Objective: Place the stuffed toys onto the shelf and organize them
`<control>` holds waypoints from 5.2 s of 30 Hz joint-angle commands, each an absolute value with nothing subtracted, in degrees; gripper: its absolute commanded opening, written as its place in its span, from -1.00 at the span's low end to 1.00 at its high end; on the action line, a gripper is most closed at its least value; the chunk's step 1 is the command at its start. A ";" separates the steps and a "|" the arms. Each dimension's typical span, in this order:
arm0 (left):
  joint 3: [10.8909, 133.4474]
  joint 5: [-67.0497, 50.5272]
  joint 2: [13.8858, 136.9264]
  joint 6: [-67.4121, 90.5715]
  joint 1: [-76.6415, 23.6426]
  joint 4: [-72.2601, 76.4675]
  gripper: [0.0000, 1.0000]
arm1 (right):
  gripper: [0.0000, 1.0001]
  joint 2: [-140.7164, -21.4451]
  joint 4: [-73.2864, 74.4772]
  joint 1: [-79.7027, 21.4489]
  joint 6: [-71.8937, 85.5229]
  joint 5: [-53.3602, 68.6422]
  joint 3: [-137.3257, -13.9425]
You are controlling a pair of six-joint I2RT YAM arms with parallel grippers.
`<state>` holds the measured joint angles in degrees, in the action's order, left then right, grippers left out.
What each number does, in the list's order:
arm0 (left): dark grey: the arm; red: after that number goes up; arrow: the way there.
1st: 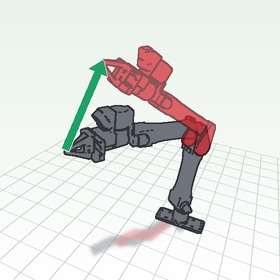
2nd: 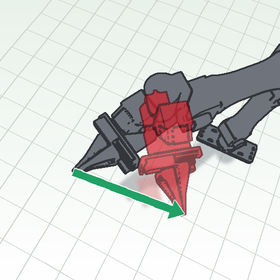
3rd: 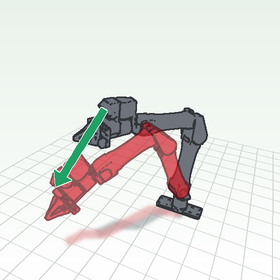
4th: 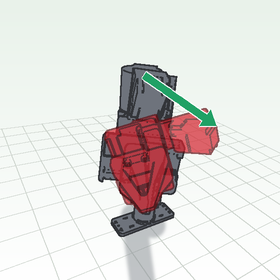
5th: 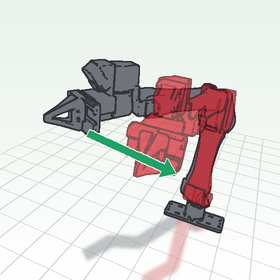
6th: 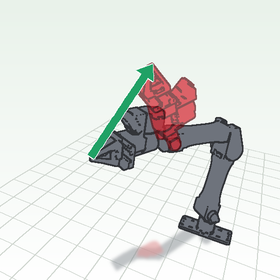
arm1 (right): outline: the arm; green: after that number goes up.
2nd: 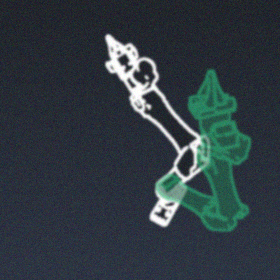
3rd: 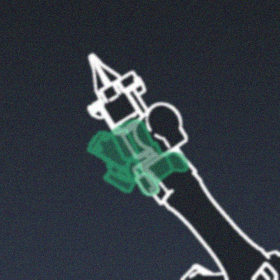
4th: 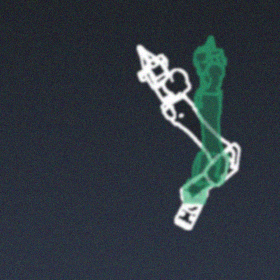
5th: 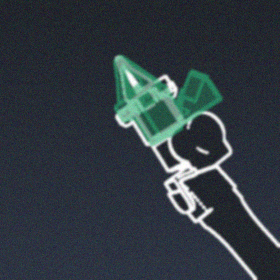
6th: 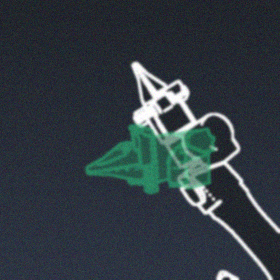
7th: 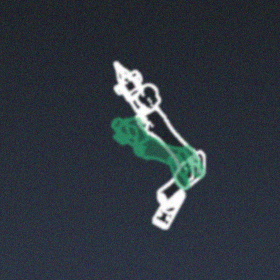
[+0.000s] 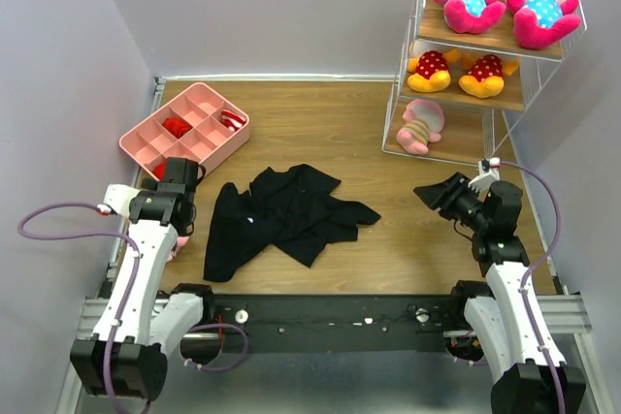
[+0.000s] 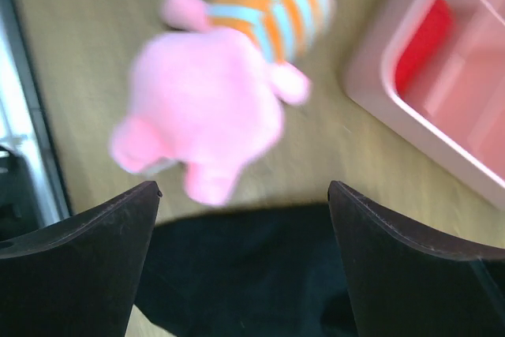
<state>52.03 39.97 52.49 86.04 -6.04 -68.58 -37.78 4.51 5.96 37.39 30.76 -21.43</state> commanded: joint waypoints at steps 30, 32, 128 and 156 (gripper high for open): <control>46.29 42.80 40.70 87.56 8.79 -64.24 -1.00 | 0.09 -31.03 11.60 5.62 37.44 36.74 -23.11; 48.59 42.10 38.95 84.91 8.79 -64.95 -1.00 | 0.10 -30.85 12.48 5.62 36.83 36.91 -23.90; 61.52 -31.11 59.32 60.99 -21.00 -12.92 0.98 | -0.98 -45.62 -5.88 -37.08 -14.40 13.54 -44.83; 60.12 -33.04 72.86 56.79 -32.87 3.32 -1.00 | -0.21 -46.60 -9.05 -61.17 -24.80 -7.30 -36.92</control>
<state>59.86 -28.93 72.42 60.58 -32.38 -4.69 -50.00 -7.22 -60.73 -30.59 -6.76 -40.29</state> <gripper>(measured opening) 0.018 0.253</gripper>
